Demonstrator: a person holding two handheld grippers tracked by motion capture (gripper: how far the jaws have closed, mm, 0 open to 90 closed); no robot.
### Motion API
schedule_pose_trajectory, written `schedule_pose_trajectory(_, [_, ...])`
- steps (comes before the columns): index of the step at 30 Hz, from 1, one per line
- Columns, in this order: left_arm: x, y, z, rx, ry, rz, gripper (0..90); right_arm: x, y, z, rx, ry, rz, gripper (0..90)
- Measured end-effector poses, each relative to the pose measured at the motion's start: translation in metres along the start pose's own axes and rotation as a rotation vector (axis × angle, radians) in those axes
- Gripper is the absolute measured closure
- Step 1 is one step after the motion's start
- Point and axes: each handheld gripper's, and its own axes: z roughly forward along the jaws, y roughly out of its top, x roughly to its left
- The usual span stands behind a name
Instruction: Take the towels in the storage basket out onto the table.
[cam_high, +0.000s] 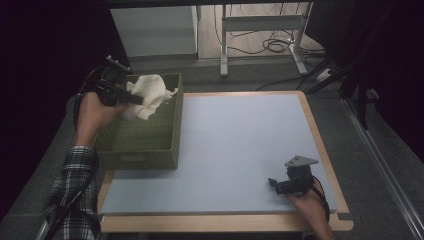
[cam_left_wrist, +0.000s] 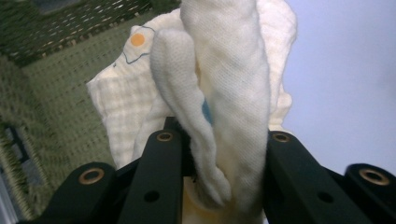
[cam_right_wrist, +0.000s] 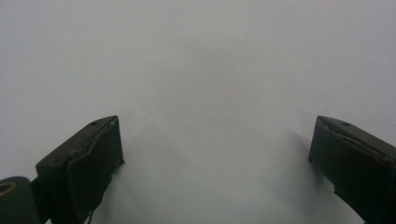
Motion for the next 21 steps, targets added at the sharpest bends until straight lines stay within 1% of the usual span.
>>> schedule_pose_trajectory(1, [0.0, 0.0, 0.0, 0.0, 0.0, 0.0, 76.0, 0.0, 0.0, 0.0, 0.0, 0.0, 0.0, 2.9])
schedule_pose_trajectory(2, [-0.006, 0.002, -0.001, -0.005, -0.007, 0.013, 75.9, 0.0, 0.0, 0.0, 0.002, -0.001, 0.002, 2.9])
schedule_pose_trajectory(3, [-0.009, 0.003, -0.001, -0.008, -0.014, 0.02, 76.0, 0.0, 0.0, 0.0, 0.002, 0.0, 0.003, 2.9])
schedule_pose_trajectory(4, [-0.012, 0.005, -0.001, -0.009, -0.015, 0.029, 75.9, 0.0, 0.0, 0.0, 0.002, -0.001, 0.002, 2.9])
schedule_pose_trajectory(5, [-0.012, 0.005, -0.001, -0.009, -0.015, 0.029, 75.9, 0.0, 0.0, 0.0, 0.002, -0.001, 0.002, 2.9])
schedule_pose_trajectory(6, [-0.018, 0.008, 0.0, -0.012, -0.023, 0.044, 75.9, 0.0, 0.0, 0.0, 0.003, 0.0, 0.002, 2.9])
schedule_pose_trajectory(7, [-0.021, 0.009, 0.001, -0.016, -0.027, 0.047, 75.9, 0.0, 0.0, 0.0, 0.003, 0.0, 0.003, 2.9])
schedule_pose_trajectory(8, [-0.023, 0.011, 0.002, -0.014, -0.032, 0.056, 75.9, 0.0, 0.0, 0.0, 0.002, 0.0, 0.003, 2.9])
schedule_pose_trajectory(9, [-0.023, 0.011, 0.002, -0.014, -0.032, 0.056, 75.9, 0.0, 0.0, 0.0, 0.002, 0.0, 0.003, 2.9])
schedule_pose_trajectory(10, [-0.03, 0.015, 0.005, -0.009, -0.042, 0.074, 75.8, 0.0, 0.0, 0.0, 0.003, 0.001, 0.003, 2.9])
schedule_pose_trajectory(11, [-0.035, 0.017, 0.008, -0.009, -0.042, 0.083, 75.9, 0.0, 0.0, 0.0, 0.003, 0.001, 0.003, 2.9])
schedule_pose_trajectory(12, [-0.038, 0.019, 0.009, -0.009, -0.049, 0.088, 75.8, 0.0, 0.0, 0.0, 0.002, 0.001, 0.003, 2.9])
schedule_pose_trajectory(13, [-0.038, 0.019, 0.009, -0.009, -0.049, 0.088, 75.9, 0.0, 0.0, 0.0, 0.002, 0.001, 0.003, 2.9])
schedule_pose_trajectory(14, [-0.044, 0.023, 0.013, -0.009, -0.058, 0.102, 75.8, 0.0, 0.0, 0.0, 0.003, 0.001, 0.003, 2.9])
schedule_pose_trajectory(16, [-0.051, 0.027, 0.017, -0.007, -0.07, 0.121, 75.8, 0.0, 0.0, 0.0, 0.003, 0.001, 0.003, 2.9])
schedule_pose_trajectory(17, [-0.051, 0.027, 0.017, -0.007, -0.07, 0.121, 75.8, 0.0, 0.0, 0.0, 0.003, 0.001, 0.004, 2.9])
schedule_pose_trajectory(18, [-0.058, 0.031, 0.021, -0.005, -0.08, 0.139, 75.7, 0.0, 0.0, 0.0, 0.002, 0.001, 0.001, 2.9])
schedule_pose_trajectory(21, [-0.07, 0.037, 0.028, 0.002, -0.092, 0.17, 75.6, 0.0, 0.0, 0.0, 0.003, 0.001, 0.004, 2.9])
